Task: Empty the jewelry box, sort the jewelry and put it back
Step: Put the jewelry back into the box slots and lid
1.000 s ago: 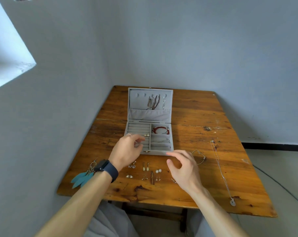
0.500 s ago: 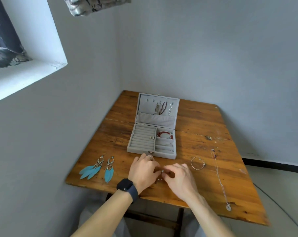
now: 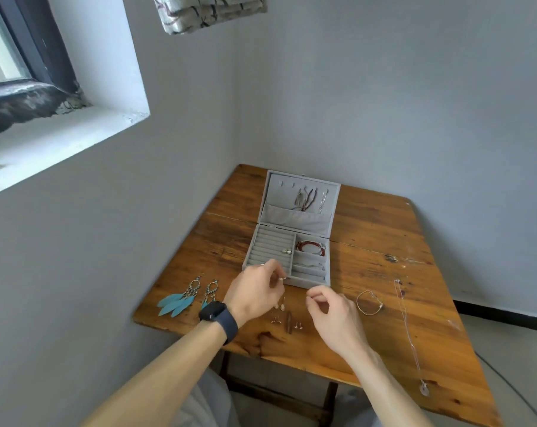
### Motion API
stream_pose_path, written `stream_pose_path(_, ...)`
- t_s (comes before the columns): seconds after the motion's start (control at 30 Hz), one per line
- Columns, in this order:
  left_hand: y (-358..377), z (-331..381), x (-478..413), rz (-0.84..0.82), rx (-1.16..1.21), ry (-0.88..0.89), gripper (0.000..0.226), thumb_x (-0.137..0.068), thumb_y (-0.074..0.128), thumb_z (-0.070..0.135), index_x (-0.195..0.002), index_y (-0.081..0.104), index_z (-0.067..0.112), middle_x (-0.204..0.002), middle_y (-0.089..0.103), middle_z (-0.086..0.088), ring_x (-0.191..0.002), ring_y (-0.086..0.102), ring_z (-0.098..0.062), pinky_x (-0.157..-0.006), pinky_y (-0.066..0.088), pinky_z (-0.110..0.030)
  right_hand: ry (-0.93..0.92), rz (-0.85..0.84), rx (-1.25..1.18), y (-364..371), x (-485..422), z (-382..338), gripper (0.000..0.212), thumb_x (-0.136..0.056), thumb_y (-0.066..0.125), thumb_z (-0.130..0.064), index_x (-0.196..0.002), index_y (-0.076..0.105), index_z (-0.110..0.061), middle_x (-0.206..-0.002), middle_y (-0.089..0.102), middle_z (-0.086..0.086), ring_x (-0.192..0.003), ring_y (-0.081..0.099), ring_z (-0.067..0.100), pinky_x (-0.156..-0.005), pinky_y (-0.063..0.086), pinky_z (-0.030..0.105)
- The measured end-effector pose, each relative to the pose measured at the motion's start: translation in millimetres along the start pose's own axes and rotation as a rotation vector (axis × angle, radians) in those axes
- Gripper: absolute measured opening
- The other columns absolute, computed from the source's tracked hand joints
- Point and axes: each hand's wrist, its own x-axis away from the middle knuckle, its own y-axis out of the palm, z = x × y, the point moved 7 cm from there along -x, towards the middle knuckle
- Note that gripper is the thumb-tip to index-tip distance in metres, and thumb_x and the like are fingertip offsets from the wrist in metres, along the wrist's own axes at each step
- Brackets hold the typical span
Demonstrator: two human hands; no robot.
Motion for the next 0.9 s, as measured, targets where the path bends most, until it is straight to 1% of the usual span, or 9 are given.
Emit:
stream_pose_path(0.1,-20.8,-18.5,-15.9,0.033,0.142,-0.076,0.009,-0.093,0.06,0.029,-0.101,0.062,0.03,-0.09,0.066,0.017,-0.08,0.063,0.0,-0.068,0.054,-0.02,-0.044,0.027,-0.061,-9.3,-15.1,-13.9,0.01,-0.095,0.063,-0.03,-0.101,0.064,-0.039,-0.094,0.067,-0.024,-0.093,0.06,-0.007,-0.073,0.039,0.005)
stream_pose_path(0.17,-30.8,-32.5,-26.2,0.071,0.174,-0.105,0.009,-0.095,0.061,0.031,-0.103,0.065,0.031,-0.09,0.066,0.019,-0.08,0.063,0.003,-0.068,0.051,-0.015,-0.068,0.032,-0.086,-12.6,-29.5,-23.9,0.012,-0.095,0.064,-0.027,-0.101,0.065,-0.038,-0.093,0.066,-0.024,-0.09,0.058,-0.011,-0.07,0.041,0.002)
stream_pose_path(0.27,-33.7,-54.9,-40.4,0.1,0.195,-0.154,0.015,-0.097,0.061,0.031,-0.11,0.069,0.03,-0.099,0.069,0.015,-0.093,0.063,-0.001,-0.081,0.052,-0.018,-0.116,0.047,-0.065,-13.6,-56.2,-37.5,0.014,-0.096,0.063,-0.024,-0.107,0.069,-0.031,-0.094,0.064,-0.021,-0.087,0.057,-0.014,-0.07,0.041,-0.002)
stream_pose_path(0.37,-27.8,-71.6,-49.9,0.107,0.227,-0.205,0.022,-0.098,0.062,0.03,-0.118,0.069,0.029,-0.109,0.069,0.014,-0.102,0.062,-0.001,-0.088,0.048,-0.016,-0.161,0.039,-0.015,-8.4,-84.6,-48.8,0.016,-0.097,0.062,-0.023,-0.112,0.068,-0.028,-0.098,0.066,-0.017,-0.091,0.059,-0.004,-0.081,0.049,0.012)
stream_pose_path(0.43,-23.7,-79.1,-52.4,0.115,0.251,-0.212,0.024,-0.097,0.062,0.031,-0.121,0.068,0.03,-0.11,0.069,0.015,-0.103,0.061,0.0,-0.088,0.048,-0.015,-0.162,0.011,0.043,-1.6,-101.8,-52.5,0.016,-0.097,0.062,-0.025,-0.113,0.065,-0.026,-0.102,0.069,-0.013,-0.098,0.06,0.005,-0.086,0.053,0.023)
stream_pose_path(0.5,-21.9,-86.5,-52.8,0.124,0.277,-0.214,0.024,-0.097,0.063,0.033,-0.12,0.065,0.031,-0.108,0.068,0.016,-0.101,0.062,0.001,-0.086,0.05,-0.015,-0.179,-0.011,0.116,6.3,-117.3,-55.2,0.015,-0.097,0.062,-0.026,-0.111,0.065,-0.026,-0.102,0.069,-0.012,-0.102,0.059,0.01,-0.087,0.054,0.03)
stream_pose_path(0.67,-30.8,-105.1,-54.3,0.174,0.331,-0.236,0.013,-0.094,0.067,0.034,-0.107,0.067,0.035,-0.1,0.067,0.021,-0.096,0.06,0.009,-0.081,0.047,-0.009,-0.215,-0.055,0.285,24.2,-147.9,-58.2,0.019,-0.098,0.06,-0.03,-0.115,0.067,-0.029,-0.104,0.069,-0.009,-0.104,0.056,0.009,-0.084,0.052,0.027)
stream_pose_path(0.8,-36.7,-115.4,-52.4,0.195,0.365,-0.248,0.013,-0.094,0.067,0.034,-0.107,0.067,0.035,-0.099,0.068,0.022,-0.095,0.06,0.01,-0.075,0.045,-0.003,-0.267,-0.079,0.375,35.4,-155.7,-63.3,0.019,-0.096,0.063,-0.03,-0.114,0.07,-0.027,-0.106,0.069,-0.004,-0.102,0.059,0.014,-0.081,0.049,0.027)
stream_pose_path(0.9,-39.0,-120.6,-50.0,0.201,0.38,-0.257,0.014,-0.094,0.067,0.035,-0.108,0.068,0.035,-0.098,0.068,0.022,-0.095,0.06,0.011,-0.075,0.045,-0.003,-0.301,-0.121,0.44,45.3,-154.8,-67.3,0.021,-0.096,0.064,-0.028,-0.115,0.071,-0.026,-0.109,0.07,0.0,-0.105,0.06,0.018,-0.086,0.052,0.032)
